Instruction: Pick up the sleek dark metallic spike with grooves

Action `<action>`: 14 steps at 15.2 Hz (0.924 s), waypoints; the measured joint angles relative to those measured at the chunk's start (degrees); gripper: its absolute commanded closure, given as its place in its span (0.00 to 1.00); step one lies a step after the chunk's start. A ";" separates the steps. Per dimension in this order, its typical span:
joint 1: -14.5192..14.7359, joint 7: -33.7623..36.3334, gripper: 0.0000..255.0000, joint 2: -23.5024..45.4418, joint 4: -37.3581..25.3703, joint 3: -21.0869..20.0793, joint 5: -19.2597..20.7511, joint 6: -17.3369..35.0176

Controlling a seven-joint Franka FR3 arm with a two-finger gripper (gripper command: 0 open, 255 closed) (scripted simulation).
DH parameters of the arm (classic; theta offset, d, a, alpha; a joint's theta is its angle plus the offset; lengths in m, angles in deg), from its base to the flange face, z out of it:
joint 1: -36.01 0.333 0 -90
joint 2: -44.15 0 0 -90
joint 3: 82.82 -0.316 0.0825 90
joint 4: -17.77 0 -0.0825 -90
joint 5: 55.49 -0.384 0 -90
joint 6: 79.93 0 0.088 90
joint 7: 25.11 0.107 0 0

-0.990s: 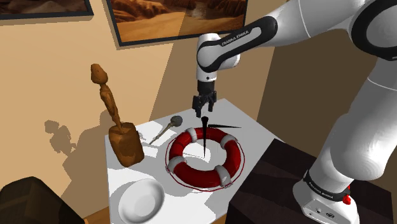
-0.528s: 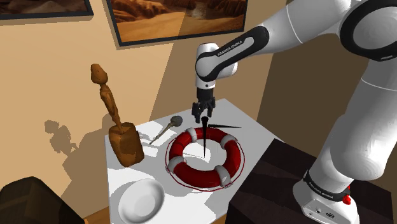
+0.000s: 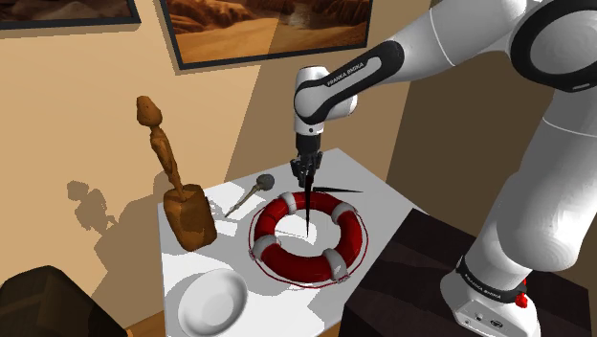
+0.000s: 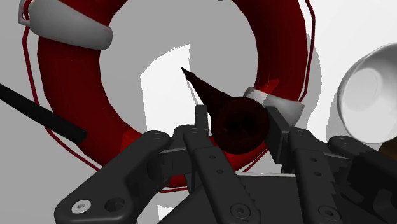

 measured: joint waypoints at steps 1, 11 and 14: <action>0.00 0.00 1.00 0.01 -0.02 0.00 0.00 -0.01; -0.12 1.05 1.00 -2.30 -2.77 0.13 0.58 -5.05; -0.11 1.56 1.00 -3.33 -3.82 0.13 0.76 -7.08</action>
